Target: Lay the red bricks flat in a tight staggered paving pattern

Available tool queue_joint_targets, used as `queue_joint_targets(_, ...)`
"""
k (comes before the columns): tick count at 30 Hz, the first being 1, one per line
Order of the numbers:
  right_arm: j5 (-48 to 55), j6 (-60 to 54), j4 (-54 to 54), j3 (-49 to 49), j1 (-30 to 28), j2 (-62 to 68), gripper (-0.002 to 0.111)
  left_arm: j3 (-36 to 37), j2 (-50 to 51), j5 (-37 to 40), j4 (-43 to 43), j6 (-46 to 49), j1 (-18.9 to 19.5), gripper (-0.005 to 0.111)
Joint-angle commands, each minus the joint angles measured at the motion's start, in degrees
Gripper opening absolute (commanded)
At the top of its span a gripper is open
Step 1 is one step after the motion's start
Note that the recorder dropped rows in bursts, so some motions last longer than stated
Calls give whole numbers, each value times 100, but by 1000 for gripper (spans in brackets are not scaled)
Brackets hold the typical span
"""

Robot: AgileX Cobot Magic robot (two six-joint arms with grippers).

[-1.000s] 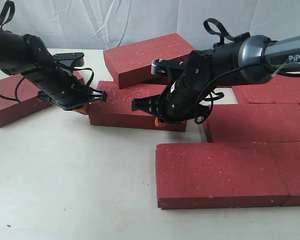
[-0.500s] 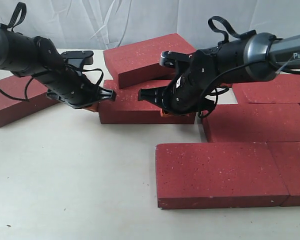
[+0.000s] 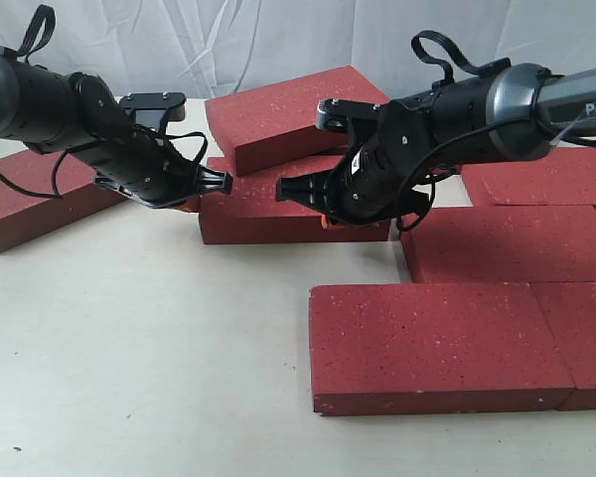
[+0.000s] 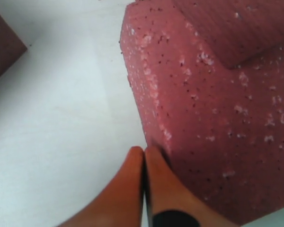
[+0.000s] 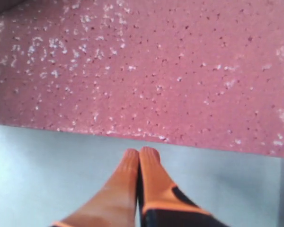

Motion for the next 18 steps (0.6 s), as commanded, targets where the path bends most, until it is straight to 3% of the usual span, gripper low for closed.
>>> queue_joint_targets(1, 324, -353, 16, 18, -21, -242, -1, -25, -2, -172, 39, 5, -24, 0)
queue_joint_targets(18, -413, -356, -32, 18, -34, 260, -1, -722, 423, 94, -61, -16, -13, 0)
